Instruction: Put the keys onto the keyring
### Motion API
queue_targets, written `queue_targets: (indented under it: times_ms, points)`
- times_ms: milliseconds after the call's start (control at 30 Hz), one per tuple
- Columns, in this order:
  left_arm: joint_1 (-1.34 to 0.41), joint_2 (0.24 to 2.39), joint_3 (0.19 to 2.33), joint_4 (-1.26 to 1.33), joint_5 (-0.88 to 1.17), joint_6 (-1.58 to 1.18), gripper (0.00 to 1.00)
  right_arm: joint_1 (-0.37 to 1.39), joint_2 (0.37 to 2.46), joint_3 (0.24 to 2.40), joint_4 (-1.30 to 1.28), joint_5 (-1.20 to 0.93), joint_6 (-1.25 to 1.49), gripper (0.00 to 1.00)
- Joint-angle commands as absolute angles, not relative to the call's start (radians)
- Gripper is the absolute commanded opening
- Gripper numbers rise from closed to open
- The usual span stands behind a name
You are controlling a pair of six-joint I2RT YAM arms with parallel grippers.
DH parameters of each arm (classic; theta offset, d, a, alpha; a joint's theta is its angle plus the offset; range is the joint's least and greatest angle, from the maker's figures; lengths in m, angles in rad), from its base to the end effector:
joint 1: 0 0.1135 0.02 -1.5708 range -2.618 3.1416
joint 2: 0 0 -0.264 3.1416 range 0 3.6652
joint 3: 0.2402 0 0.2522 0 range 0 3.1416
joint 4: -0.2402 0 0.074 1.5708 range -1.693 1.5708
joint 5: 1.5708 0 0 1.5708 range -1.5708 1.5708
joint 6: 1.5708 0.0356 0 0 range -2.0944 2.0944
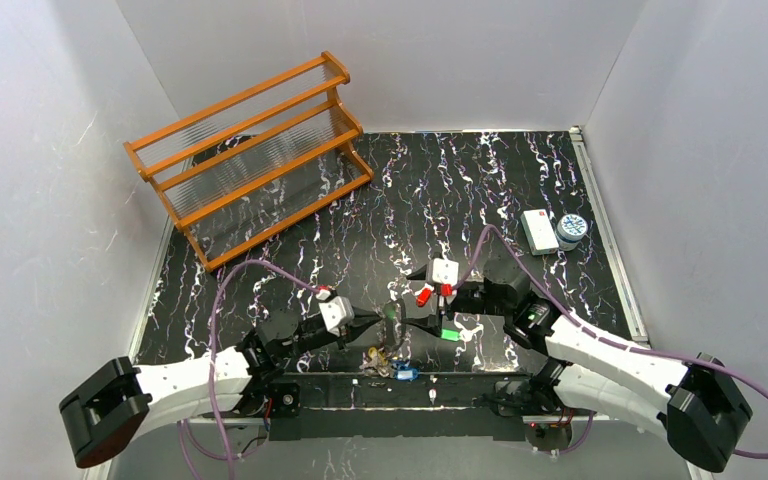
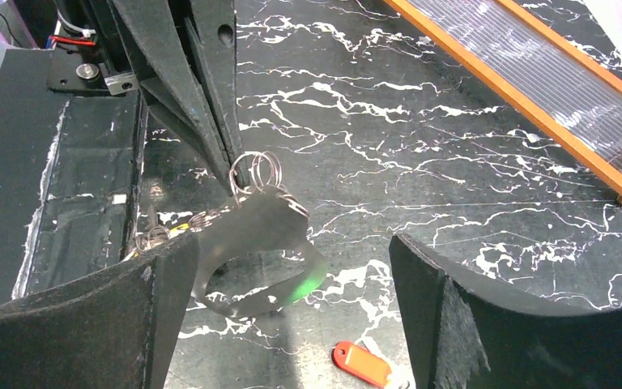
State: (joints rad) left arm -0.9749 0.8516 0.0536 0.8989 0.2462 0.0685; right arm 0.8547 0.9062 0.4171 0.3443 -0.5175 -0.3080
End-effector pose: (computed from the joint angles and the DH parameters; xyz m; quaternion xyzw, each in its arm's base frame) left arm 0.0871 -0.1439 0.1896 0.4106 0.5315 -0.3964 0.6259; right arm 0.1216 0.1665 0.2440 -0.5414 0.5192 0.3571 0.5566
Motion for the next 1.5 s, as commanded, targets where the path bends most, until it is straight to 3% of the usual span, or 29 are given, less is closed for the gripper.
queue_targets:
  times_ms: [0,200,400,533,633,900,1467]
  points:
    - [-0.977,0.792,0.035,0.917,0.144,-0.057,0.00,0.854,0.910,0.408,0.429,-0.494,-0.255,0.95]
    - [-0.977,0.763,0.037,0.917,0.035,-0.244,0.00,0.854,0.917,0.400,0.463,-0.516,-0.231,0.96]
    - [-0.977,0.772,0.053,0.919,0.014,-0.369,0.00,0.854,0.943,0.361,0.593,-0.569,-0.146,0.89]
    - [-0.977,0.778,0.055,0.925,0.013,-0.374,0.00,0.854,0.976,0.342,0.685,-0.603,-0.084,0.76]
    - [-0.977,0.780,0.052,0.929,0.024,-0.362,0.00,0.854,1.010,0.350,0.716,-0.618,-0.042,0.60]
    - [-0.977,0.805,0.046,0.933,0.029,-0.358,0.00,0.854,1.101,0.381,0.757,-0.668,0.008,0.39]
    - [-0.977,0.825,0.035,0.944,-0.022,-0.288,0.00,0.854,1.281,0.401,0.910,-0.661,0.084,0.32]
